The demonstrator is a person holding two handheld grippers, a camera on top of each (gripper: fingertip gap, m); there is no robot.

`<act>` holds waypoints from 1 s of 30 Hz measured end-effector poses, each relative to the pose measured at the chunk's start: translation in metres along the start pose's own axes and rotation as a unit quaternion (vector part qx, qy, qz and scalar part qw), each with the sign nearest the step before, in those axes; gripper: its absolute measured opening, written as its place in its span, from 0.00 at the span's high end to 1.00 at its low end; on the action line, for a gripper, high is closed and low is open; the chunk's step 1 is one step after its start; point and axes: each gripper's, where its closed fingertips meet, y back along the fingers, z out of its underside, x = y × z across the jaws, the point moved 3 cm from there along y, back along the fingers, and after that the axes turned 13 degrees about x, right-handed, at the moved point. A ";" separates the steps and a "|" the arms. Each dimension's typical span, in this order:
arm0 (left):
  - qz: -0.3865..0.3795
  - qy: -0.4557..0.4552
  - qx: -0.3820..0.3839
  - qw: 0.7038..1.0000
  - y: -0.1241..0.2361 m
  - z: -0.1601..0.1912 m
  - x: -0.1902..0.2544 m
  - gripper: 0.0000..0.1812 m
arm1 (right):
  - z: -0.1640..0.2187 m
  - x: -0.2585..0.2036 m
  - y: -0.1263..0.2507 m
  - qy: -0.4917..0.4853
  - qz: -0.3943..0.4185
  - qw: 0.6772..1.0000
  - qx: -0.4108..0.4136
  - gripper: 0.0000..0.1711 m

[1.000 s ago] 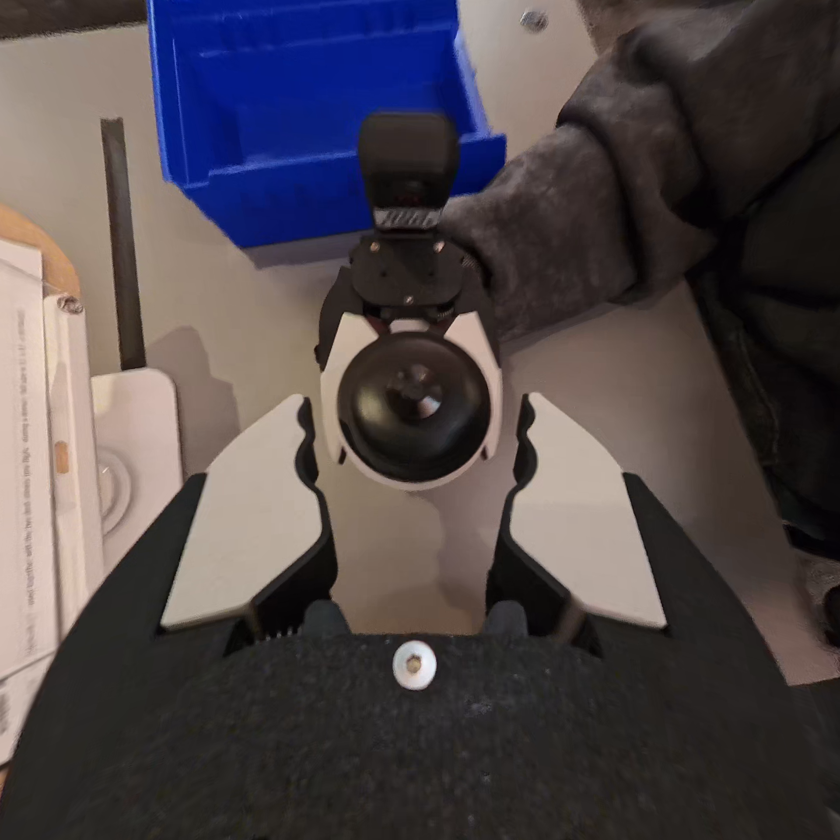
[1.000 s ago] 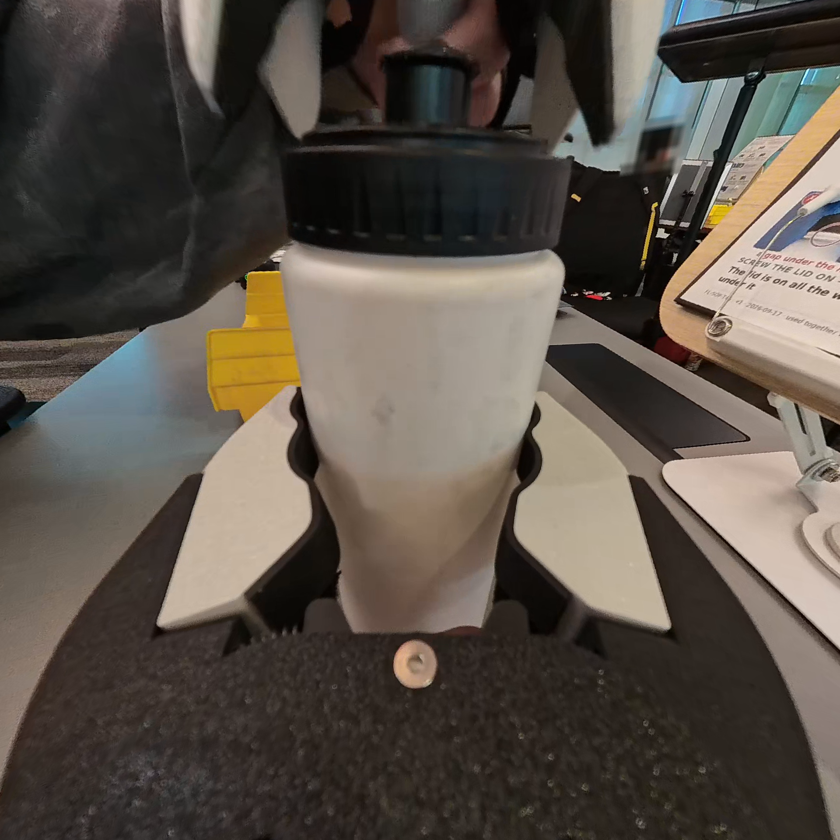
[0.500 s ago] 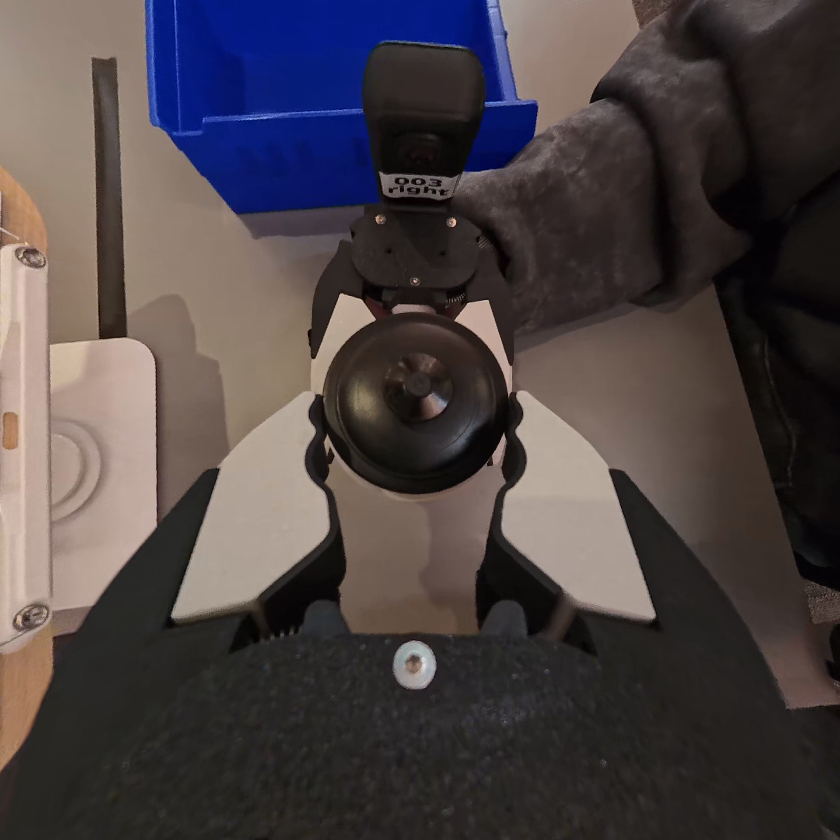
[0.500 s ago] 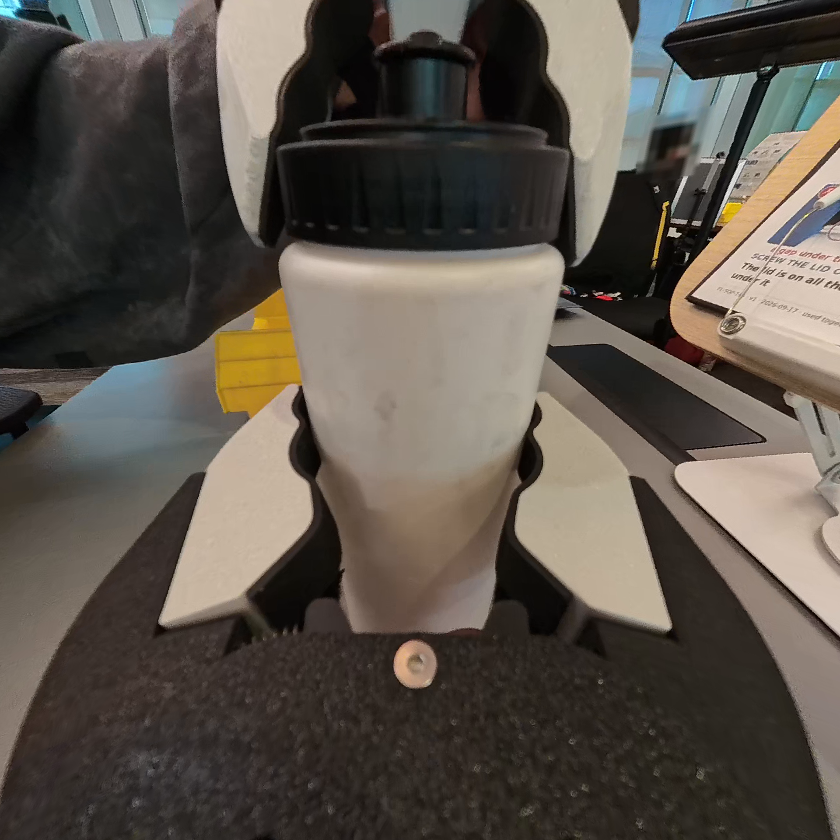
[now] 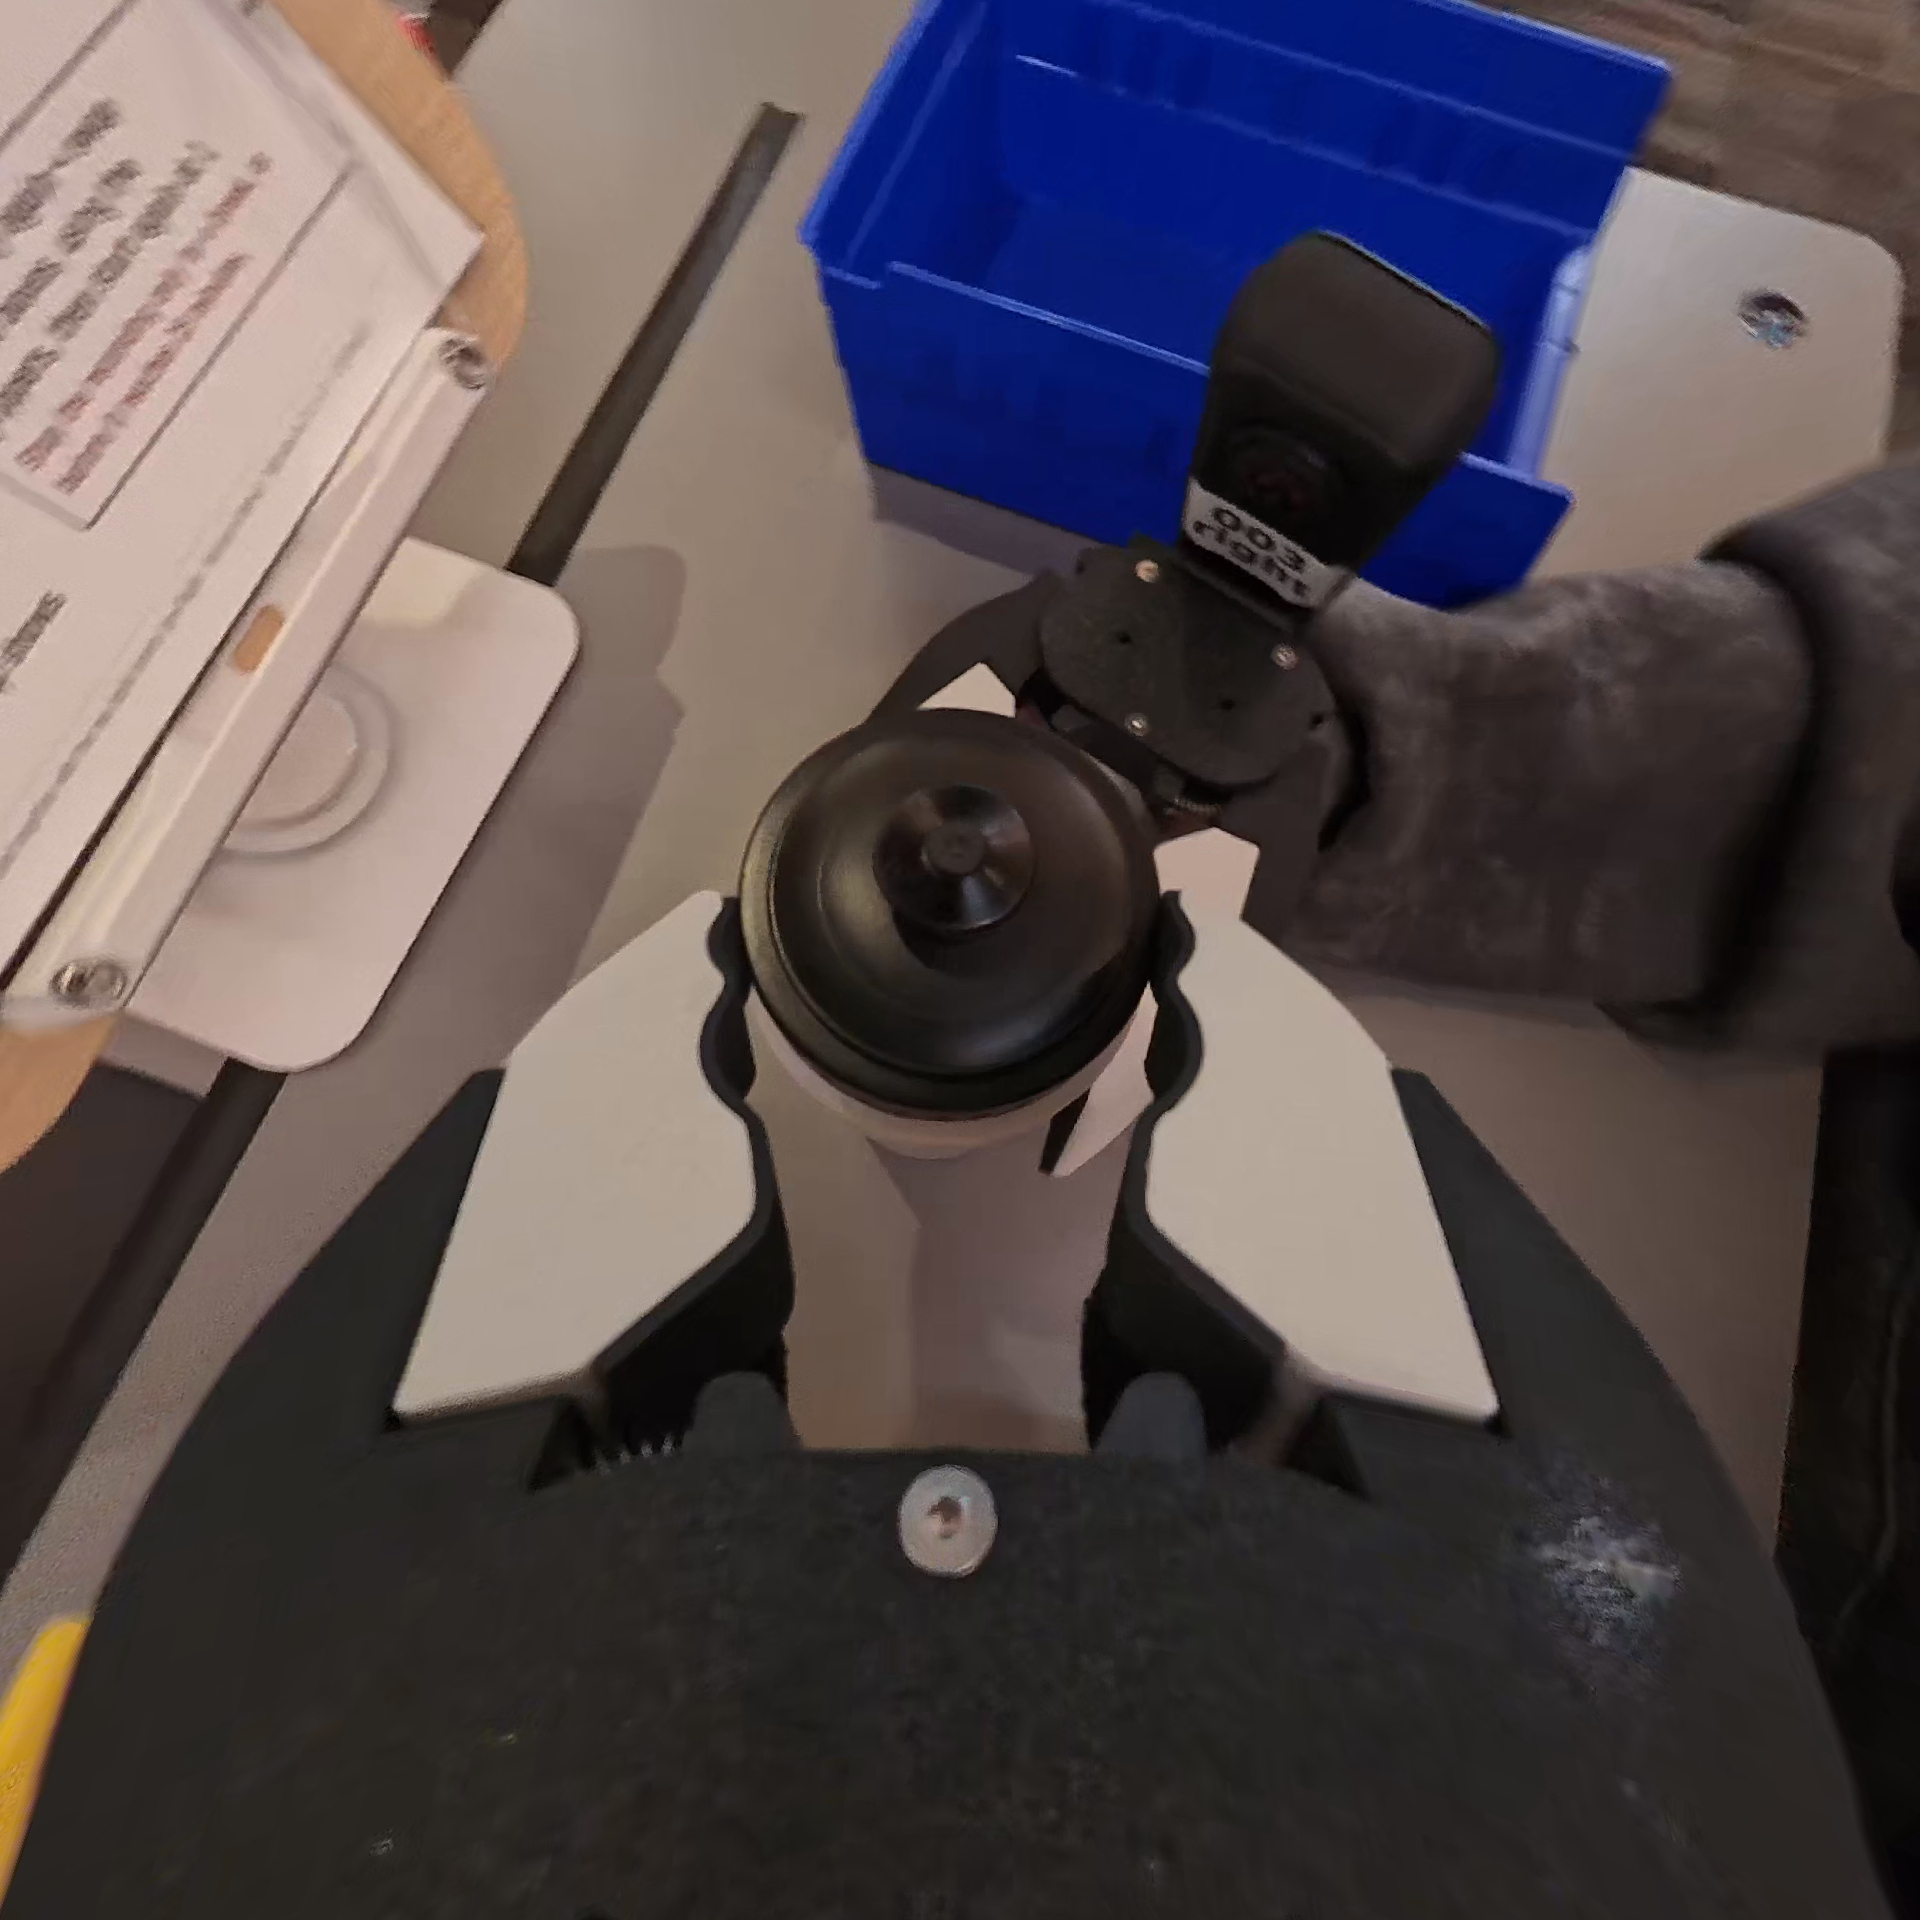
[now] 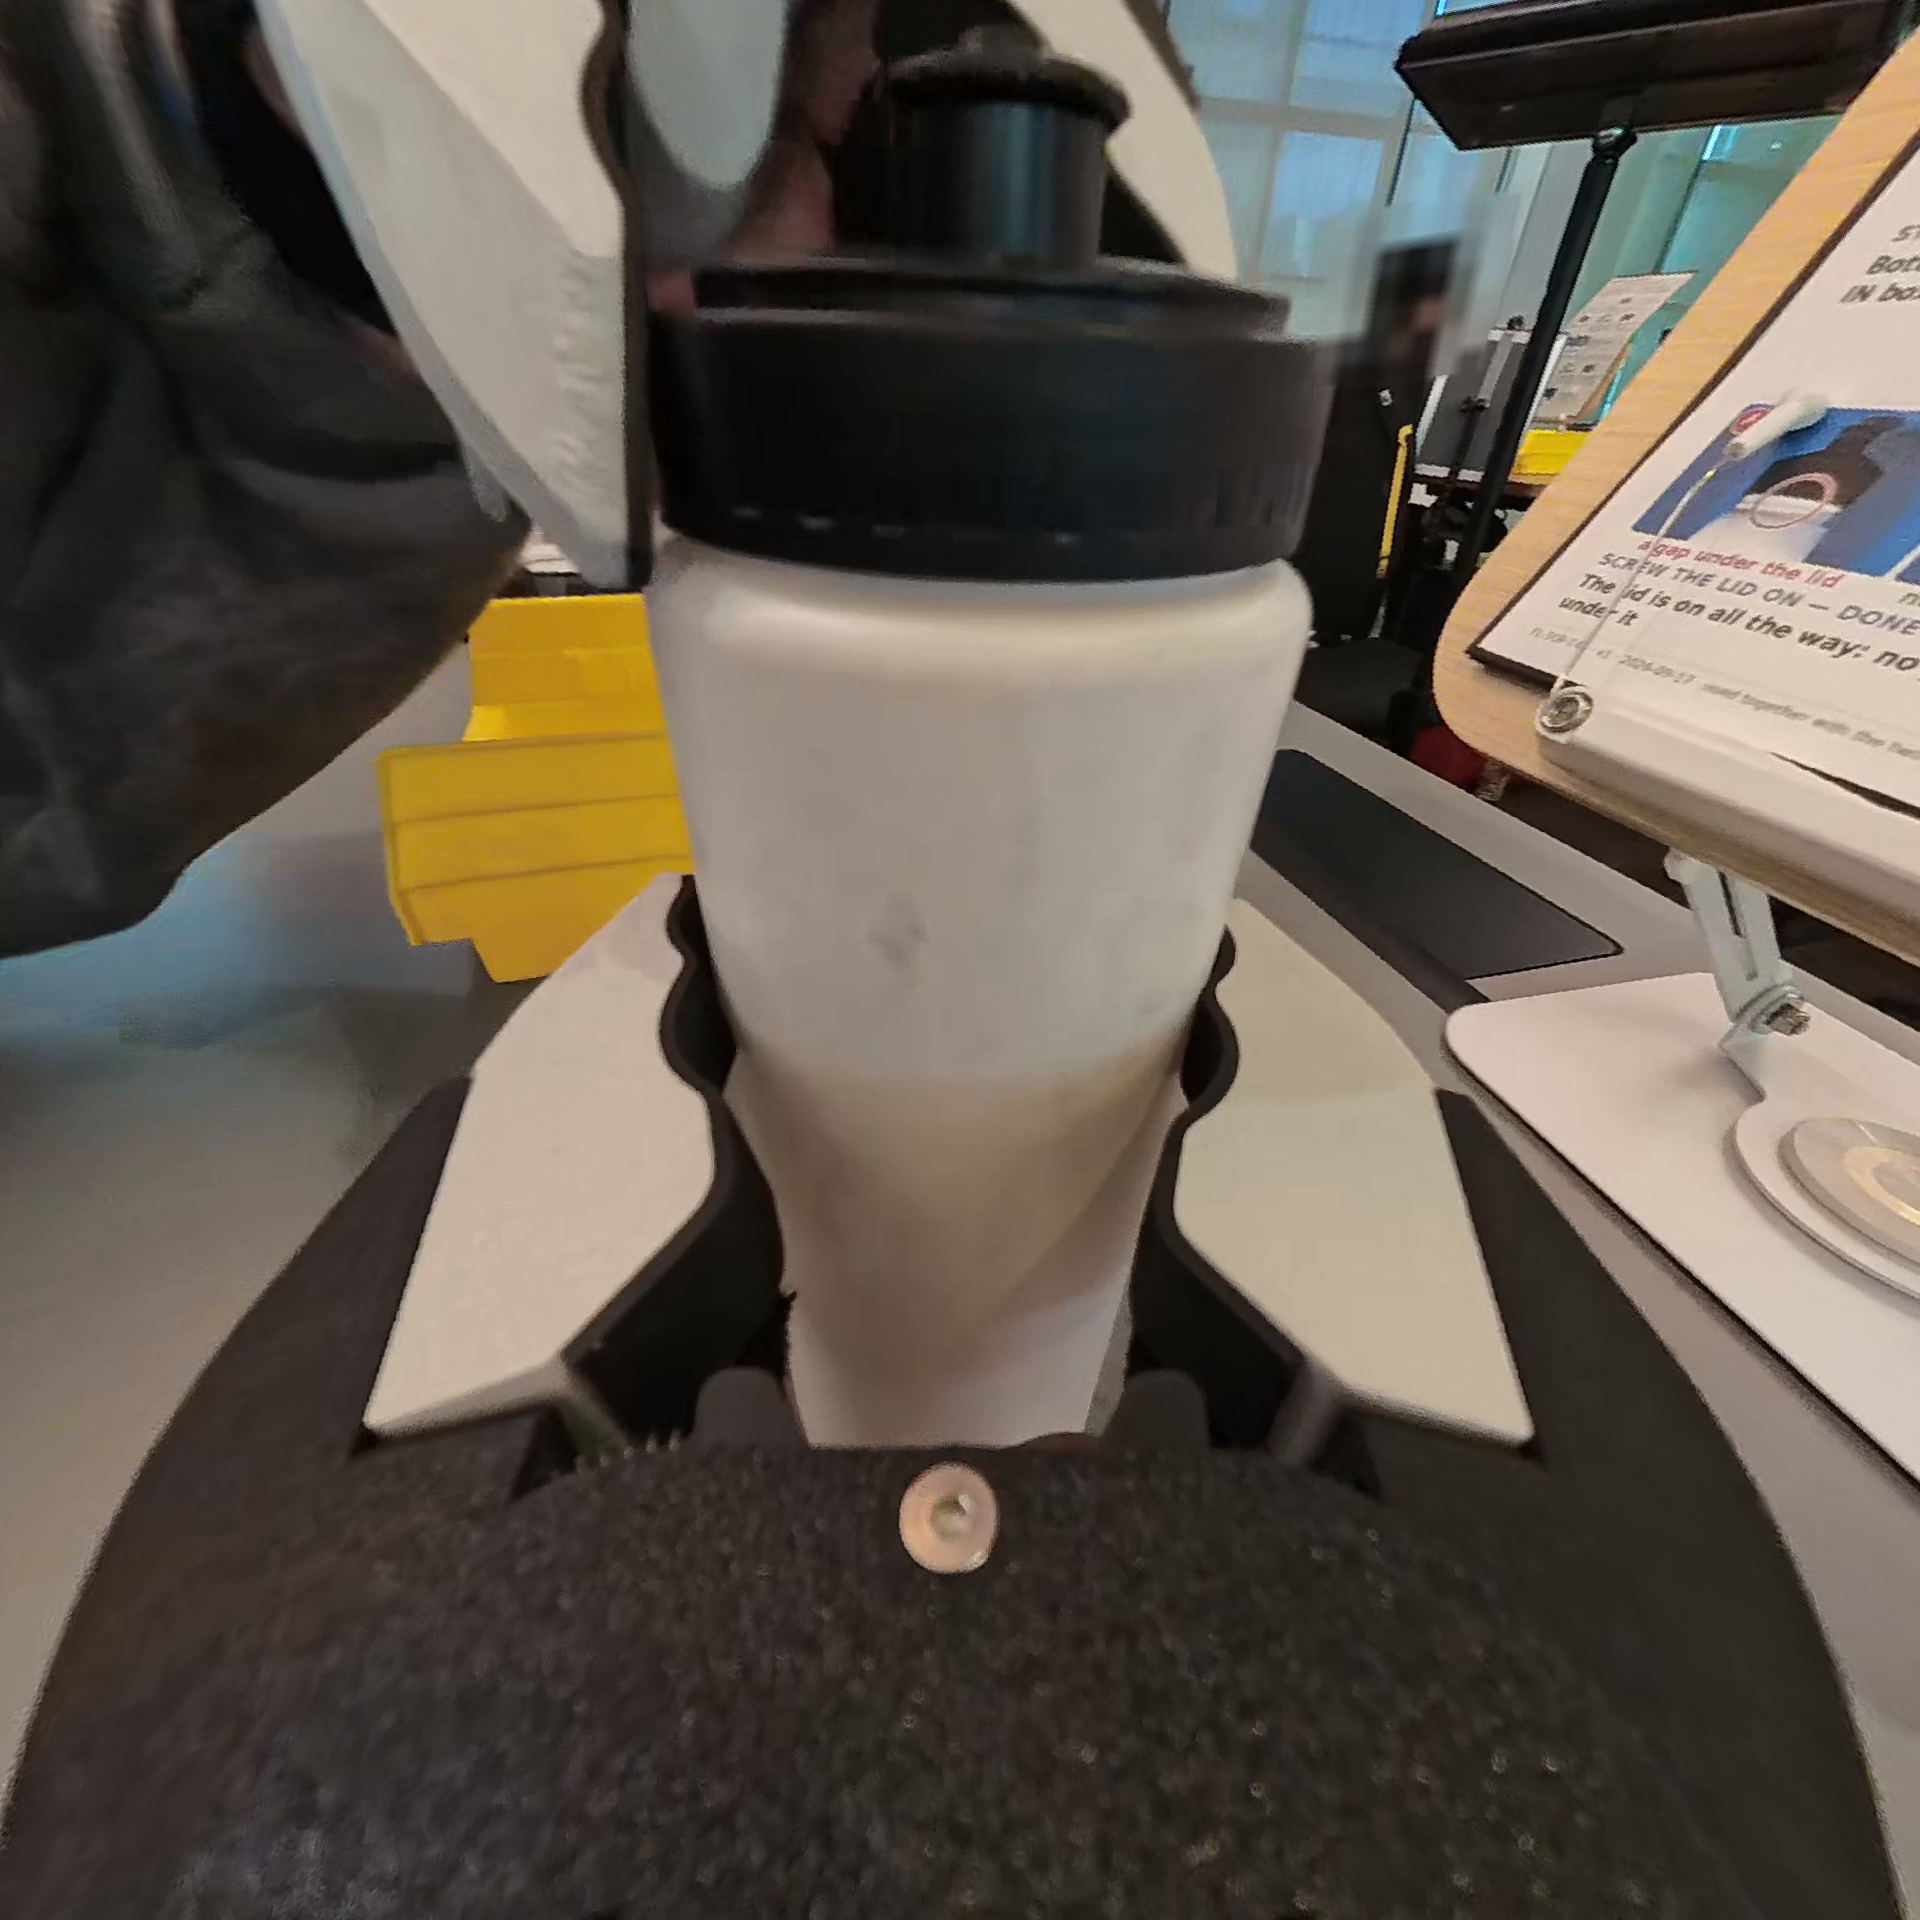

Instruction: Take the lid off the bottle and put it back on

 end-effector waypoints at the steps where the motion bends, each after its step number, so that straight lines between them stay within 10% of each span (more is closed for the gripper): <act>1: -0.029 0.016 0.005 0.999 -0.001 -0.001 0.000 0.59 | 0.000 0.001 0.000 0.001 0.004 1.000 0.000 0.49; 12: -0.296 0.135 0.116 0.938 -0.008 -0.004 0.006 0.56 | 0.000 0.004 0.000 0.002 0.012 1.000 0.001 0.49; 16: -0.215 0.051 0.086 0.972 0.002 -0.010 0.012 0.33 | 0.000 0.004 -0.001 -0.003 0.008 1.000 0.007 0.49; 20: -0.082 -0.078 0.068 0.991 0.028 -0.015 0.006 0.35 | 0.000 0.005 0.001 -0.009 0.000 1.000 0.014 0.49; 25: 0.158 0.004 0.148 0.976 0.030 -0.013 -0.001 0.40 | 0.001 0.004 -0.002 -0.007 0.000 1.000 0.013 0.49; 30: 0.169 -0.010 0.171 0.971 0.000 0.002 -0.017 0.43 | 0.001 0.004 -0.002 -0.009 -0.002 1.000 0.015 0.49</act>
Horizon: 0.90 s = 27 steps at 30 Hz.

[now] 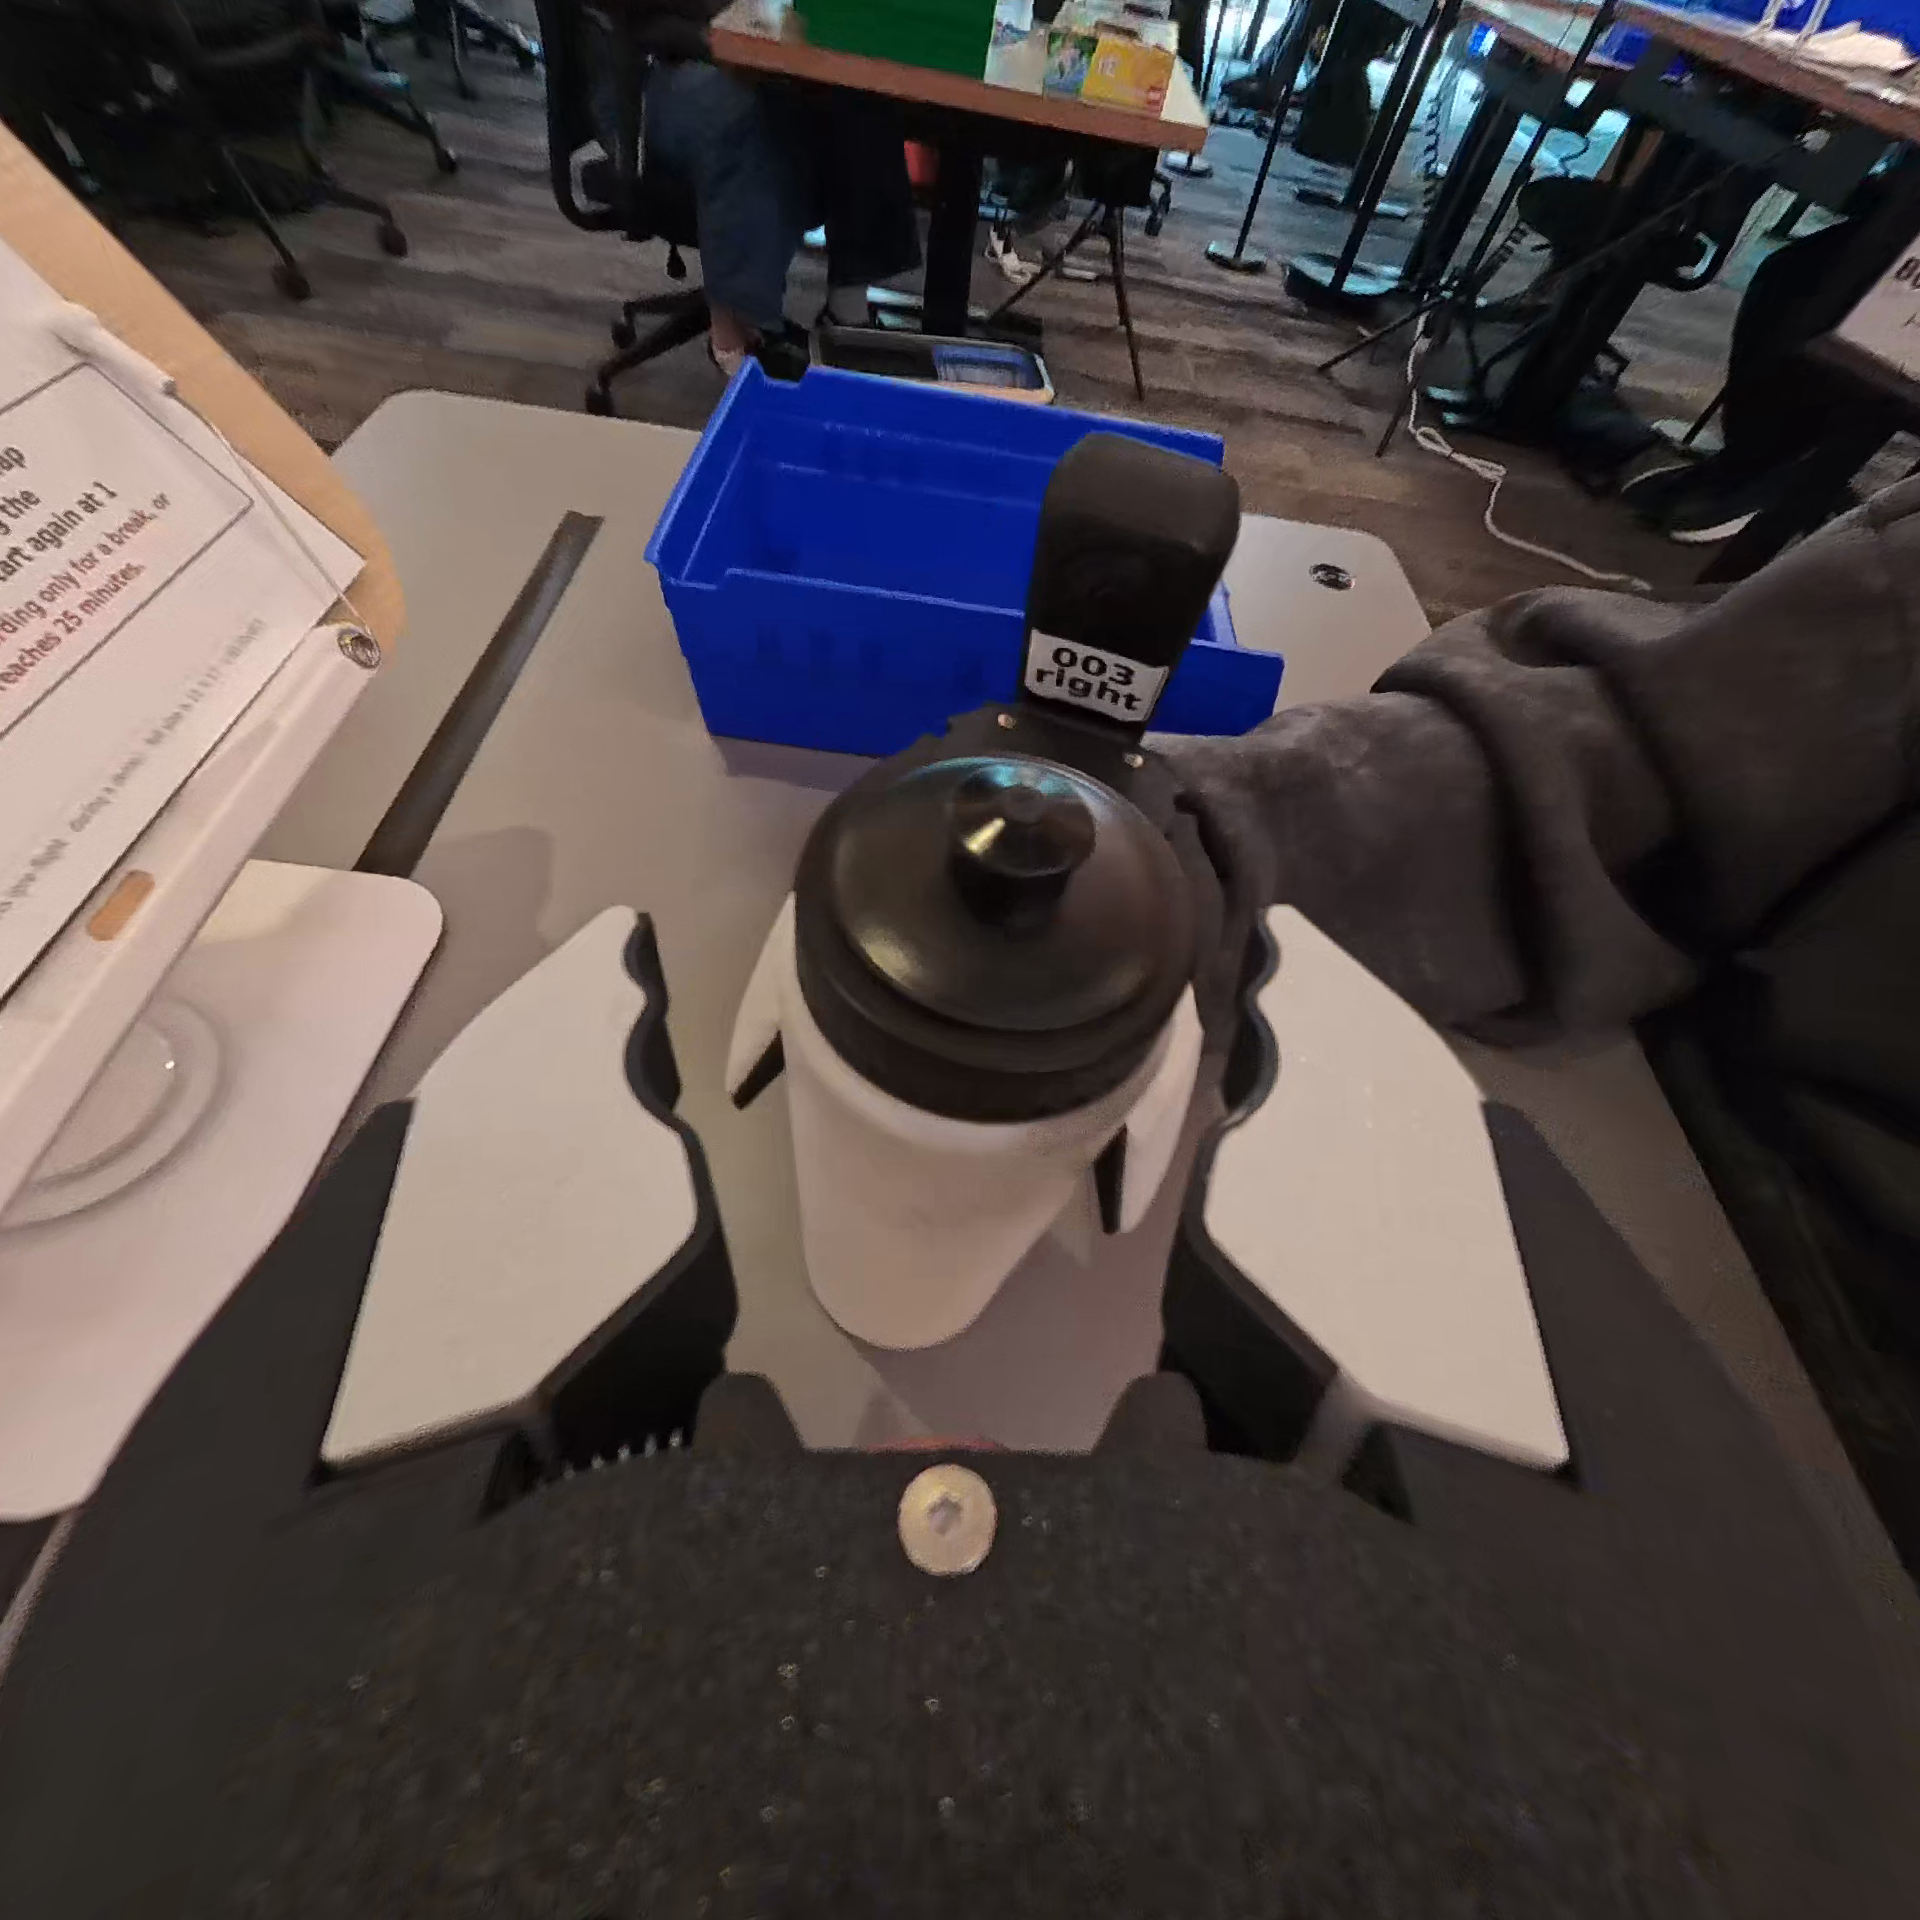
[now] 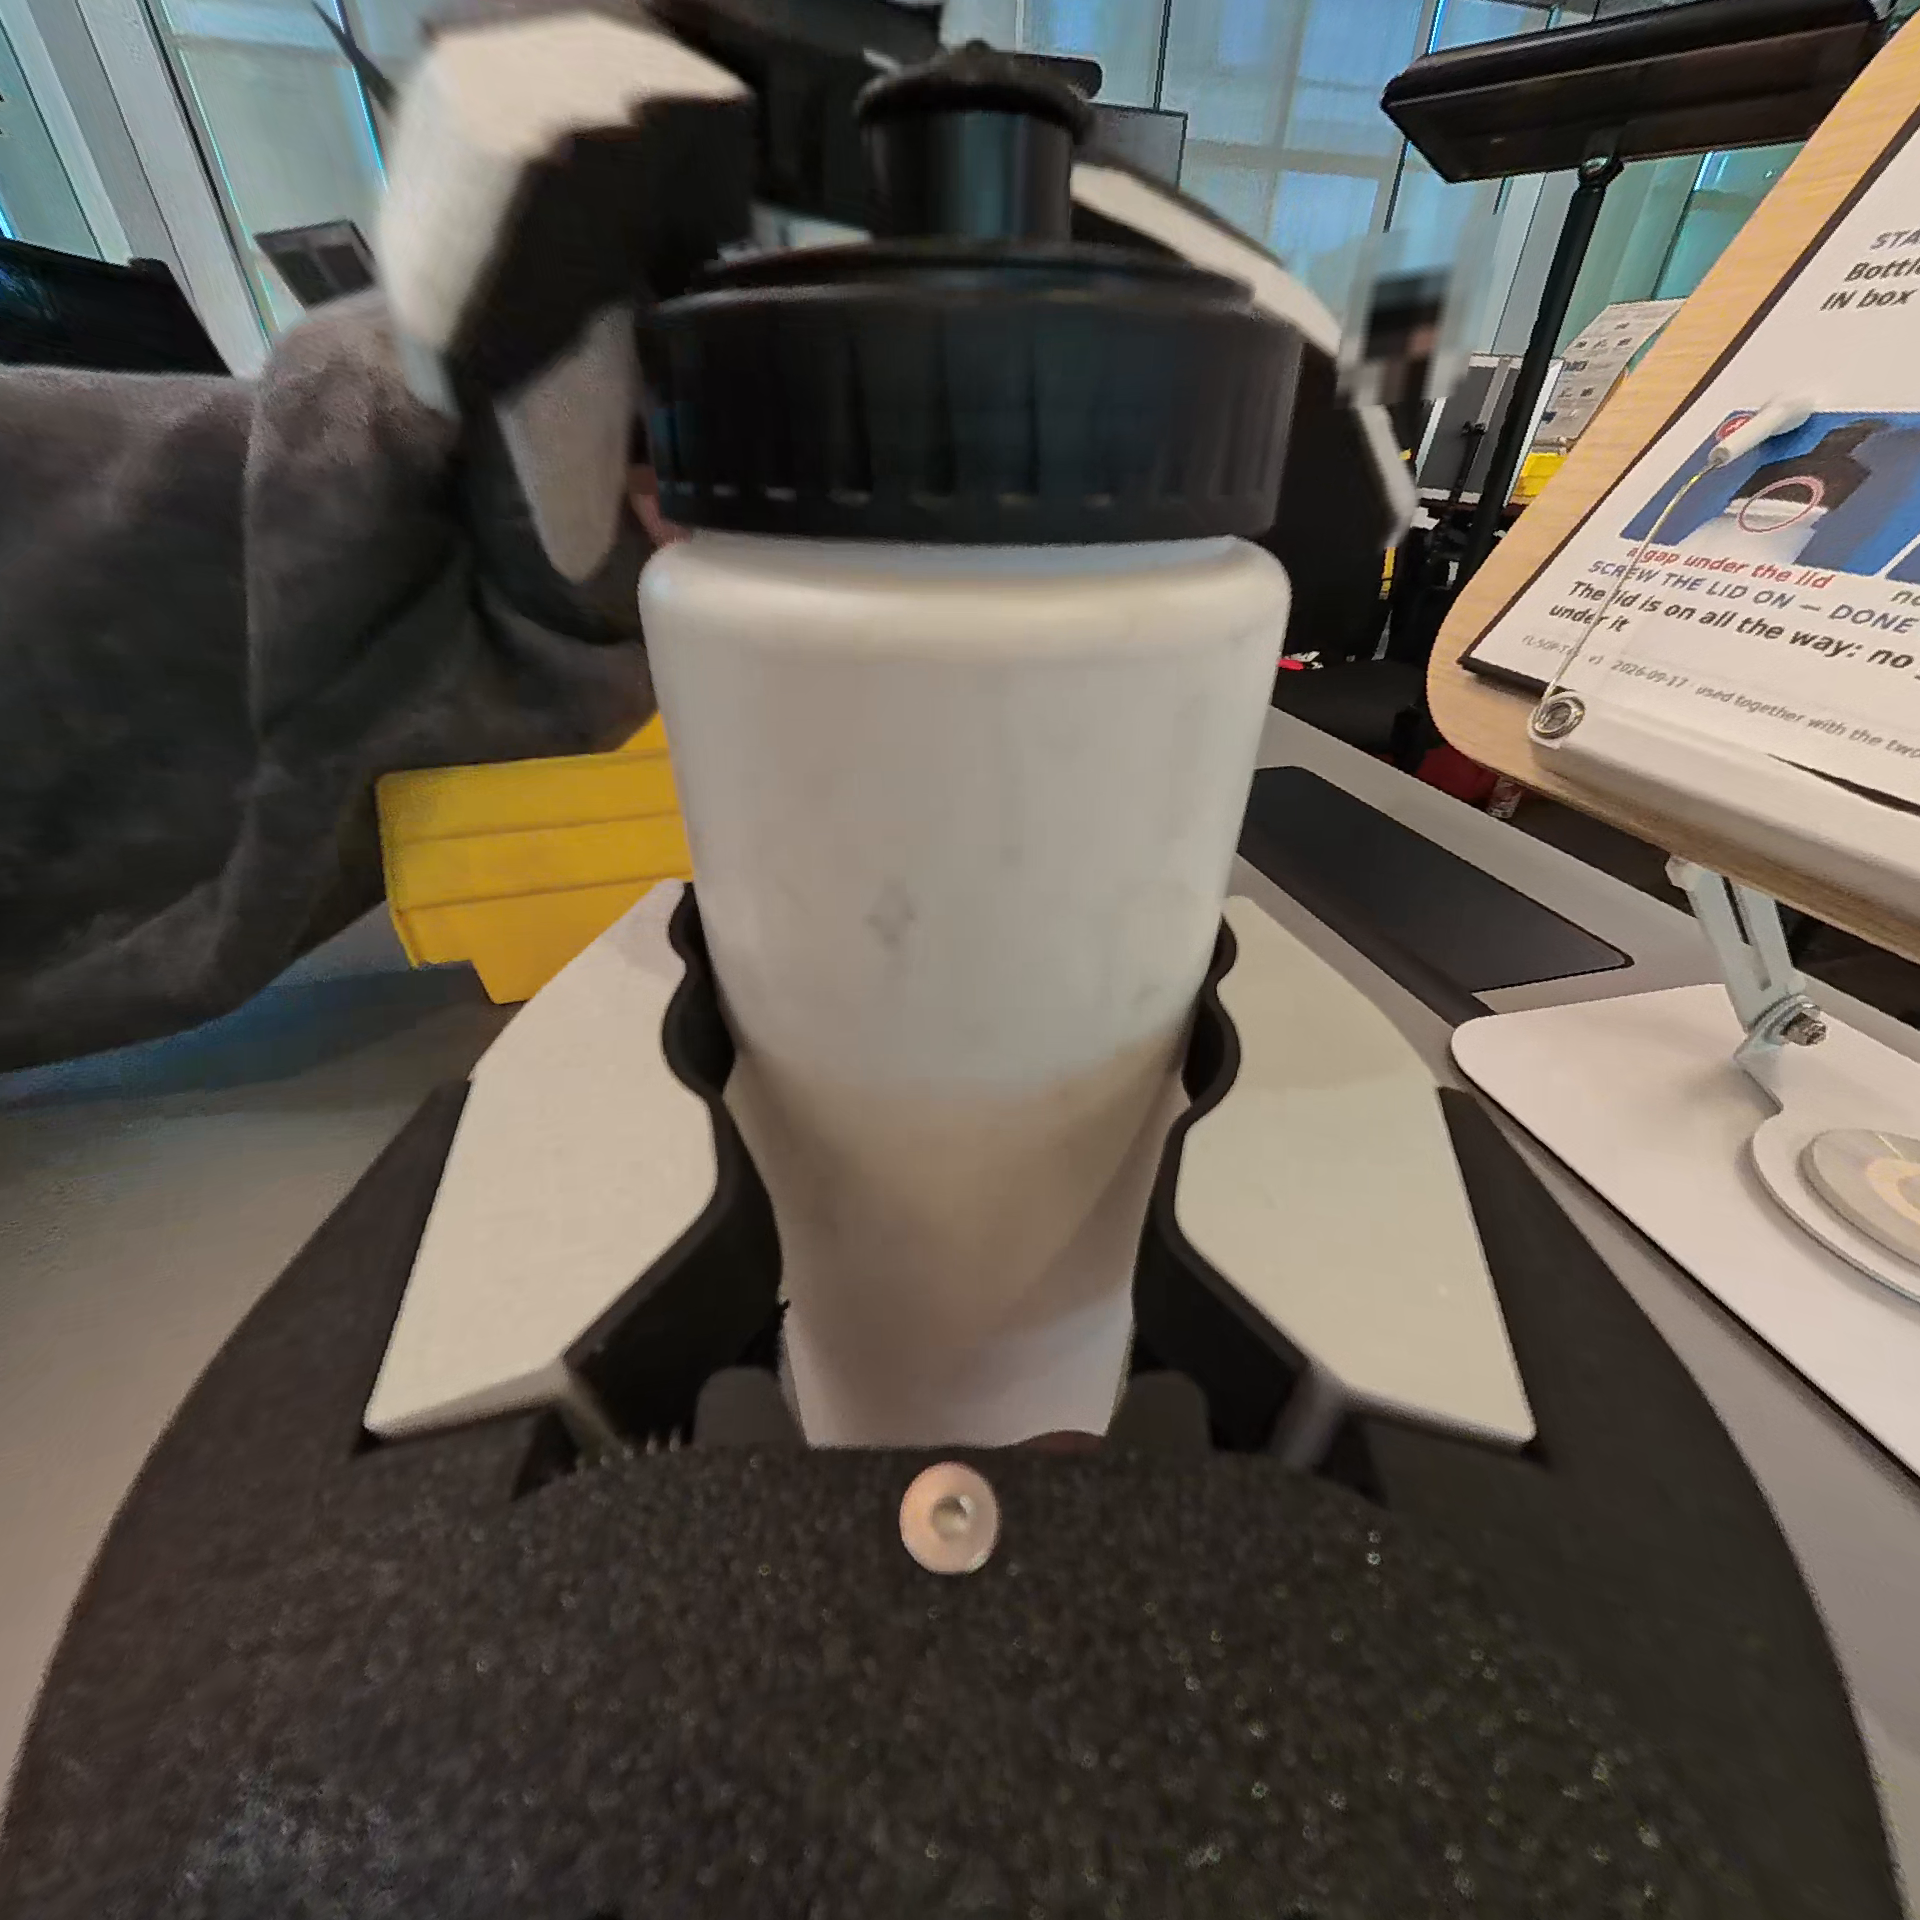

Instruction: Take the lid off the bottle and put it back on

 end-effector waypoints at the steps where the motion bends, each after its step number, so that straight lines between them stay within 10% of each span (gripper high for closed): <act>1: 0.010 0.000 0.009 1.000 -0.003 0.001 -0.001 0.47 | 0.000 0.000 0.000 0.000 0.000 1.000 0.000 0.49; 7: 0.036 -0.008 0.034 0.999 -0.006 0.000 0.006 0.58 | 0.000 0.001 0.001 0.000 0.004 1.000 0.002 0.49; 14: -0.170 0.013 0.048 0.984 -0.008 0.000 0.010 0.58 | 0.000 0.002 0.001 0.005 0.015 1.000 0.001 0.49; 27: -0.601 -0.033 0.146 0.785 -0.021 0.001 0.009 0.57 | -0.001 0.005 0.002 0.007 0.022 1.000 0.004 0.49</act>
